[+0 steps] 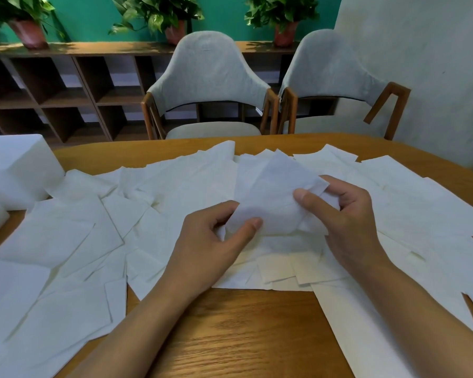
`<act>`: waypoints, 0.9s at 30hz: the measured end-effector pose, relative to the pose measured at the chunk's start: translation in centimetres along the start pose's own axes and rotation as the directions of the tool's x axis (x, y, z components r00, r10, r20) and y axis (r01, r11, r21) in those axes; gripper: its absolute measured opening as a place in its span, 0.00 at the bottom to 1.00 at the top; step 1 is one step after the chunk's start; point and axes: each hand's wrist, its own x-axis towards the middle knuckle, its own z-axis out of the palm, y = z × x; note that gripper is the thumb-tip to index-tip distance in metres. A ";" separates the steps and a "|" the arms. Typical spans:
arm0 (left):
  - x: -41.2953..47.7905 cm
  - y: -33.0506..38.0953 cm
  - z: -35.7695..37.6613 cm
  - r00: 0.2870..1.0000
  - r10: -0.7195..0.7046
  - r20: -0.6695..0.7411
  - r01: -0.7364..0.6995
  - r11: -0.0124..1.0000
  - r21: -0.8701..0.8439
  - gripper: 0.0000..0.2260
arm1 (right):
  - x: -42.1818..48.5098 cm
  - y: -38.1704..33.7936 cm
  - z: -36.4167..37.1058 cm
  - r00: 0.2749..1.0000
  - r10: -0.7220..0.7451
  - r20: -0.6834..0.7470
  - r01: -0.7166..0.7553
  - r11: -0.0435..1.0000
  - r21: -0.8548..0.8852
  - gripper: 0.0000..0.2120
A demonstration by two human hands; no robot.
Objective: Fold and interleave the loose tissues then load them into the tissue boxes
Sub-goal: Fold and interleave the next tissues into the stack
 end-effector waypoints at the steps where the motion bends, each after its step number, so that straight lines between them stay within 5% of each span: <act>1: 0.1 0.2 -0.2 1.000 0.006 -0.022 -0.007 0.999 -0.052 0.04 | 0.1 0.0 0.0 1.000 0.006 0.005 -0.006 1.000 0.007 0.20; 5: 0.6 1.2 -1.6 0.997 0.009 -0.076 -0.018 0.992 -0.124 0.03 | 0.5 0.0 -0.5 0.998 0.042 0.042 -0.043 0.999 0.021 0.15; 9: 0.9 1.6 -2.9 0.994 -0.029 0.109 0.023 0.998 0.051 0.04 | 0.3 0.0 -0.1 0.977 0.107 0.186 -0.107 0.994 -0.013 0.28; 11: 1.0 1.5 -2.9 0.983 -0.072 0.168 0.060 0.995 0.074 0.04 | 0.1 -0.2 0.0 0.969 0.096 0.228 -0.088 0.995 -0.045 0.21; 14: 1.2 0.8 -2.7 0.993 -0.085 0.085 0.080 0.995 0.063 0.05 | -0.3 -0.6 0.1 0.972 0.047 0.231 -0.043 0.999 -0.022 0.10; 18: 1.4 0.5 -2.9 0.993 -0.095 -0.068 0.093 0.995 -0.029 0.08 | -0.5 -0.5 0.3 0.966 0.060 0.252 -0.064 0.998 0.007 0.13; 27: 1.2 0.0 -2.0 0.988 -0.119 -0.099 0.121 0.992 0.021 0.09 | -0.7 -0.2 1.2 0.954 -0.005 0.299 0.026 0.997 -0.067 0.22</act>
